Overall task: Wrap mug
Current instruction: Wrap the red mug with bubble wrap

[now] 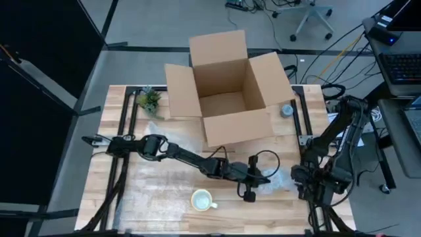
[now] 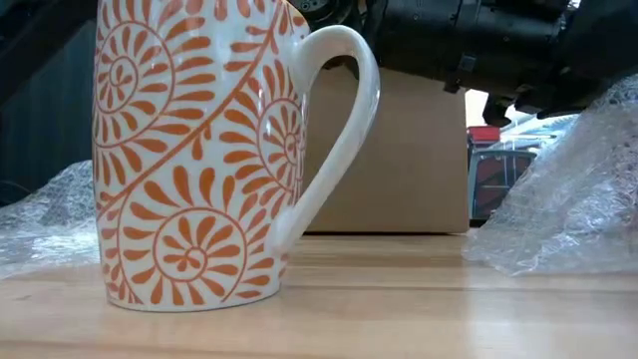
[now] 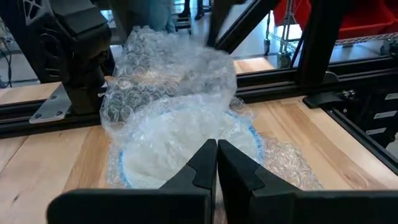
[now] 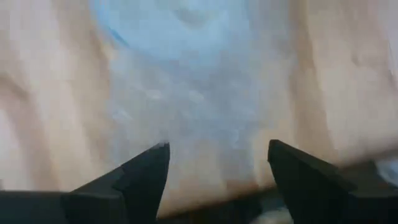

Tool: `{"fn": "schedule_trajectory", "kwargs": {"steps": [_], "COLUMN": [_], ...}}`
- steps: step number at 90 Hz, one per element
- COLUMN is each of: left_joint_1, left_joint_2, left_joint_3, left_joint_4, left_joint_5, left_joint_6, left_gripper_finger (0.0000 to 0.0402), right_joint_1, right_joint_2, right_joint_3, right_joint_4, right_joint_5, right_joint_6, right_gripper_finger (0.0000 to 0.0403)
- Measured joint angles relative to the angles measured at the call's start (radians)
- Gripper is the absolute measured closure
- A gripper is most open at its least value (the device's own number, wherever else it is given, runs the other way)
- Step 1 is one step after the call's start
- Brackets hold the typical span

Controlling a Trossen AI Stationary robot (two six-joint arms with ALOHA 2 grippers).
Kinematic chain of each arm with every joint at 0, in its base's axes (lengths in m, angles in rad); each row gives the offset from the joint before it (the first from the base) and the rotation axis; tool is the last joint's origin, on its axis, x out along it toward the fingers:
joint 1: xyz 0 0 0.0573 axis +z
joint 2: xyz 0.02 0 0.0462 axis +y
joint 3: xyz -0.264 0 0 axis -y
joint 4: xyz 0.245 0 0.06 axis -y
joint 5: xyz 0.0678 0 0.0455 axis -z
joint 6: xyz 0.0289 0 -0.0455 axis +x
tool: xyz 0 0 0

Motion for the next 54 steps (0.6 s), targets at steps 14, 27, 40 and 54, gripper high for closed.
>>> {"fn": "schedule_trajectory", "kwargs": {"steps": [14, 27, 40, 54], "left_joint_1": [0.000, 0.000, 0.000, 0.000], "left_joint_2": [0.000, 0.000, 0.000, 0.000], "left_joint_3": [0.000, 0.000, 0.000, 0.000], "left_joint_4": [0.000, 0.000, 0.000, 0.001], "left_joint_5": [0.000, 0.000, 0.000, 0.000], "left_joint_6": [0.000, 0.000, 0.000, 0.000], "left_gripper_finger": [0.0402, 0.0402, 0.0402, 0.0402], "right_joint_1": [-0.023, -0.060, -0.101, -0.162], "right_joint_2": [0.004, 0.059, 0.139, 0.256], "right_joint_3": [0.009, 0.009, 0.009, 0.010], "right_joint_4": [0.144, 0.173, 0.259, 0.292], "right_joint_5": [0.140, 0.147, 0.133, 0.037], "right_joint_6": [-0.117, -0.243, -0.430, -0.599], "right_gripper_finger": [0.0145, 0.0145, 0.0145, 0.0145]}}
